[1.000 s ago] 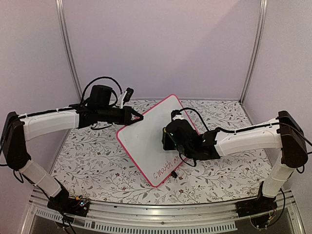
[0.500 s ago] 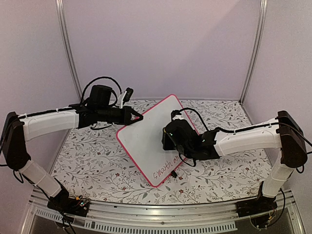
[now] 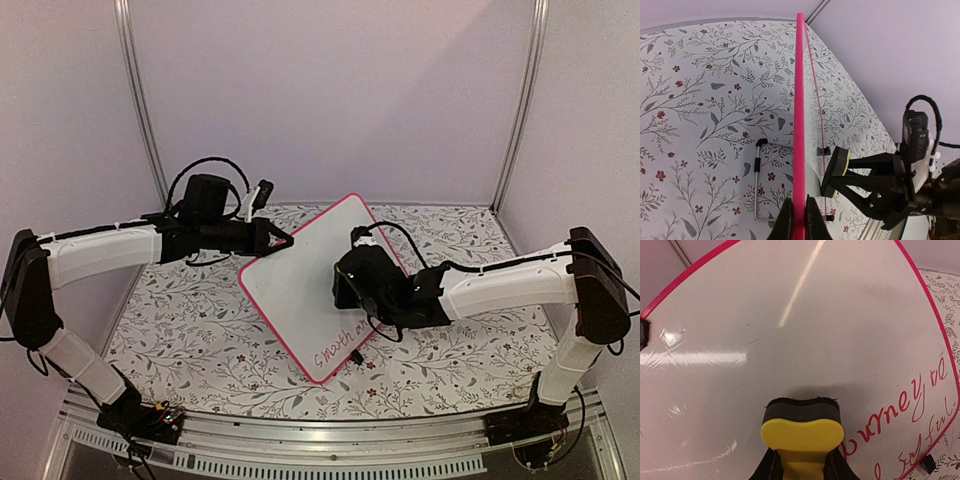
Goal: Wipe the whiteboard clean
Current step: Erase the whiteboard at the center of the board.
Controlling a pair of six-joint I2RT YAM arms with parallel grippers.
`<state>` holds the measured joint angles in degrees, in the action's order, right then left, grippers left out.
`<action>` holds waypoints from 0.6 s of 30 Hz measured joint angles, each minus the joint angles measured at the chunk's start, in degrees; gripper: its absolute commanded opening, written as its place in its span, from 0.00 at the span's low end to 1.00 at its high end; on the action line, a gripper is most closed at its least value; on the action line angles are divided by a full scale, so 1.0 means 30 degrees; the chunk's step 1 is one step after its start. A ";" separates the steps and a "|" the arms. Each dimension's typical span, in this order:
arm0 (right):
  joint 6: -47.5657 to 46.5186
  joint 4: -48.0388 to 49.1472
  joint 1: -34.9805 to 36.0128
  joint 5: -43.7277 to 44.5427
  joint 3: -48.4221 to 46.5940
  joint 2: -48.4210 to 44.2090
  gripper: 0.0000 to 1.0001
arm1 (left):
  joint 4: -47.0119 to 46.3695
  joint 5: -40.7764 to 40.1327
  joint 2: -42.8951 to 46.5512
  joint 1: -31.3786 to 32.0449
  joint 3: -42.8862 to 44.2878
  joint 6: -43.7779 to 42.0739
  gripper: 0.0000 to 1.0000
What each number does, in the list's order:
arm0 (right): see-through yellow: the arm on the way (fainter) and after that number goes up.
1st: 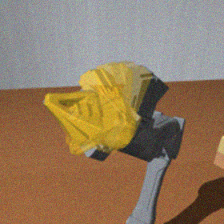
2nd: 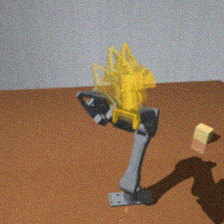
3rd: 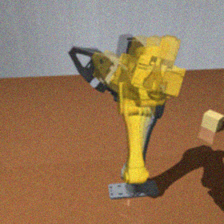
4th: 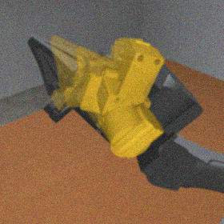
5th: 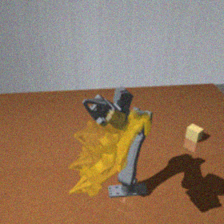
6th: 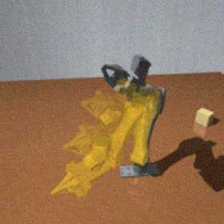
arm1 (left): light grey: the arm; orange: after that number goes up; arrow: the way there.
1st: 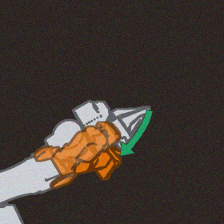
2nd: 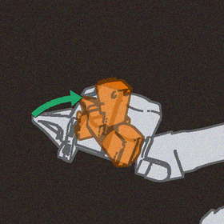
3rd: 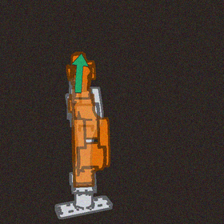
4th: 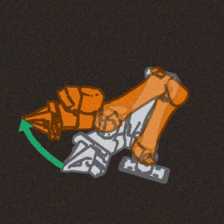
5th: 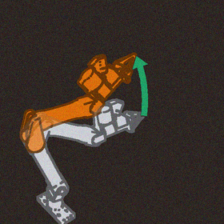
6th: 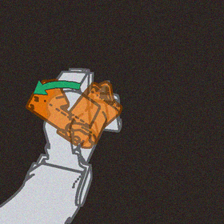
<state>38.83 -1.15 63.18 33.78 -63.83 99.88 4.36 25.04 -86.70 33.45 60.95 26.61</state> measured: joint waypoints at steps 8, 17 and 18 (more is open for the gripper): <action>0.0000 -0.0189 0.0000 0.0000 -0.0102 0.0022 0.24 | 0.0000 0.0007 0.0000 0.0000 0.0000 0.0007 0.00; 0.0000 -0.0211 0.0000 0.0000 -0.0175 0.0095 0.24 | 0.0007 -0.0007 0.0000 0.0000 -0.0007 0.0007 0.00; 0.0000 -0.0219 0.0000 0.0000 -0.0182 0.0102 0.24 | 0.0007 -0.0007 0.0007 -0.0015 -0.0007 0.0007 0.00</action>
